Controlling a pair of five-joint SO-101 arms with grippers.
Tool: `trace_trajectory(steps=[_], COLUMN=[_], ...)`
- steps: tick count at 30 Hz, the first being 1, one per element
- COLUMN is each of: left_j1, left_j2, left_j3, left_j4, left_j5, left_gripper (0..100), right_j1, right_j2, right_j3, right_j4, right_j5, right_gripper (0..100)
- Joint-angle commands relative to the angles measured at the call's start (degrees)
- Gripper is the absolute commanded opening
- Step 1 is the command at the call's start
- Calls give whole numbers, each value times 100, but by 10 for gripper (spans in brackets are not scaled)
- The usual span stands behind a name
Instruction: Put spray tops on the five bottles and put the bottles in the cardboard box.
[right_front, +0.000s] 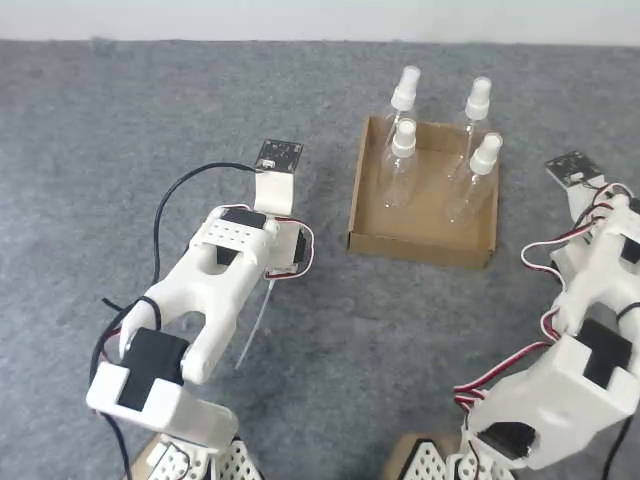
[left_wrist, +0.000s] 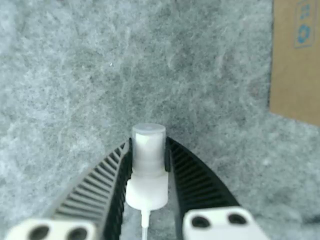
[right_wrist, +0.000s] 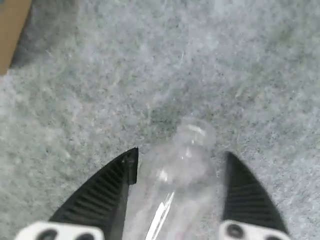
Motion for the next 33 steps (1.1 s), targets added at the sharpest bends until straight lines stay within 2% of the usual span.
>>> trace_trajectory(steps=[1, 10, 21, 25, 29, 33], left_j1=[18, 18, -9, -26, -18, -35], left_j2=[-44, -44, -44, -44, -62, -97], left_j3=[-22, -22, -22, -31, -110, -189], left_j4=[-62, -62, -62, -62, -44, -26], left_j5=[26, 26, 26, 26, 9, -404], left_gripper=[58, 58, 58, 58, 55, 55], right_j1=[40, 57, 75, 84, 198, 259], right_j2=[-171, -92, 145, 66, -382, -1209], right_j3=[-193, -132, 35, 9, 97, 448], right_j4=[-4, 382, 215, 251, 277, 277], right_j5=[-360, -853, -853, -809, -809, -835], right_gripper=[279, 277, 104, 2, 4, 6])
